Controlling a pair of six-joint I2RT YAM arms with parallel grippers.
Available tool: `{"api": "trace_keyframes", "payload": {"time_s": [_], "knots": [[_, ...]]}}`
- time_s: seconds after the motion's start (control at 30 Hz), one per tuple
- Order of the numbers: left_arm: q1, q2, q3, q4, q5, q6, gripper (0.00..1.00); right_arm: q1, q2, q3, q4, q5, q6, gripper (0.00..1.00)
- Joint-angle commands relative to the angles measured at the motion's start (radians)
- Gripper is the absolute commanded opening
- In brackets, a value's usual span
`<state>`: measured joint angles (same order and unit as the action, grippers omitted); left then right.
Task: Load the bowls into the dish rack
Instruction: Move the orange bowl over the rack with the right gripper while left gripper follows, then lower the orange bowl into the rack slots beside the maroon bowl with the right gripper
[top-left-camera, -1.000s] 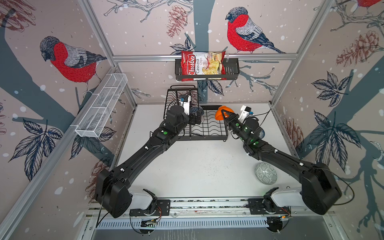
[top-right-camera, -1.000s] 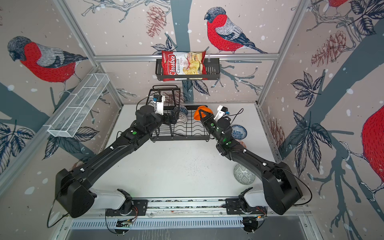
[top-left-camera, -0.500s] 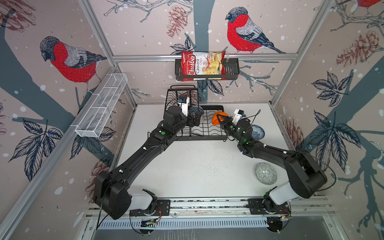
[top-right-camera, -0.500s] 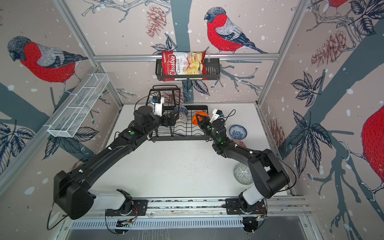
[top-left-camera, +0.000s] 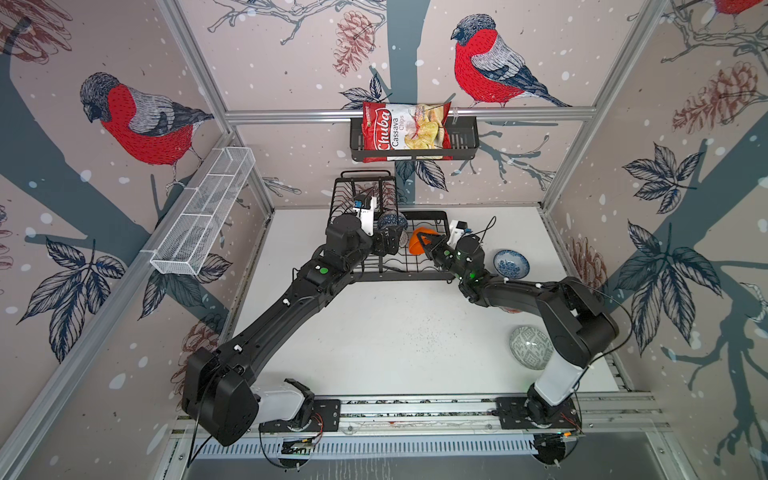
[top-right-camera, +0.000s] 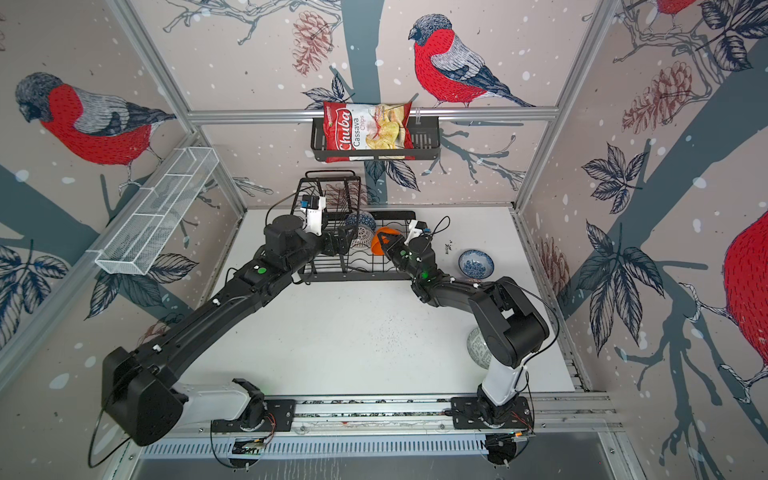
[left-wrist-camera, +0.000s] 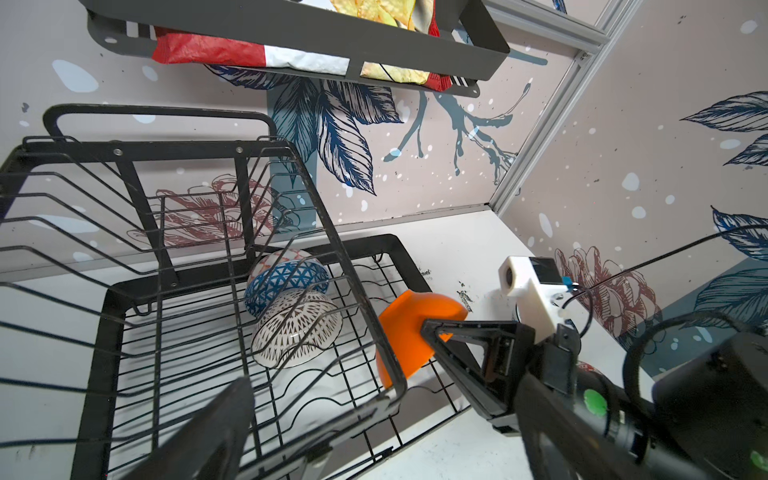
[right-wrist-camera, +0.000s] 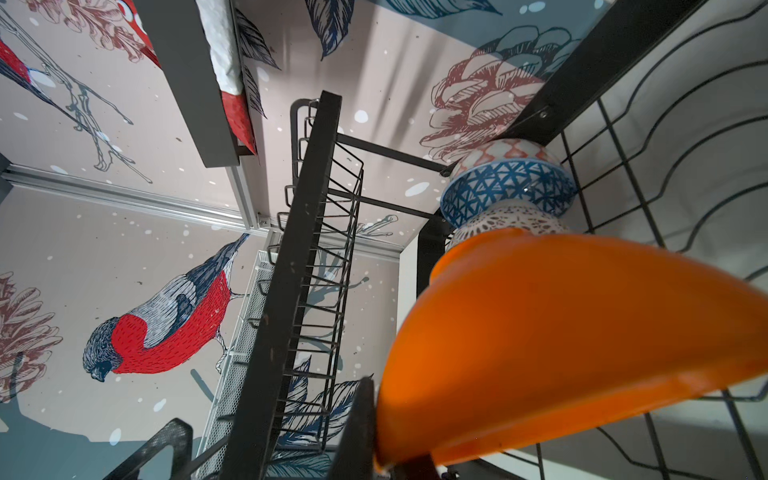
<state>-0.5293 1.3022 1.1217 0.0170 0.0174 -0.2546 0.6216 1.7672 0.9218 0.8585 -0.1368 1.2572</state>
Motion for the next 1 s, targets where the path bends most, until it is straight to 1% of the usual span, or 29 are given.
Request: {"api": "trace_keyframes", "payload": {"time_s": [0.0,0.33,0.57,0.97], "knots": [[0.002,-0.009,-0.006,0.047,-0.019,0.013,0.98,0.009,0.027,0.036,0.061,-0.022,0.004,0.00],[0.014,-0.003,-0.016,0.064,-0.004,-0.001,0.98,0.011,0.129,0.092,0.091,-0.048,0.058,0.00],[0.035,0.007,-0.019,0.074,0.025,-0.022,0.98,0.024,0.205,0.160,0.082,-0.073,0.089,0.00],[0.049,0.007,-0.019,0.080,0.033,-0.031,0.98,0.050,0.349,0.272,0.106,-0.101,0.153,0.00]]}}
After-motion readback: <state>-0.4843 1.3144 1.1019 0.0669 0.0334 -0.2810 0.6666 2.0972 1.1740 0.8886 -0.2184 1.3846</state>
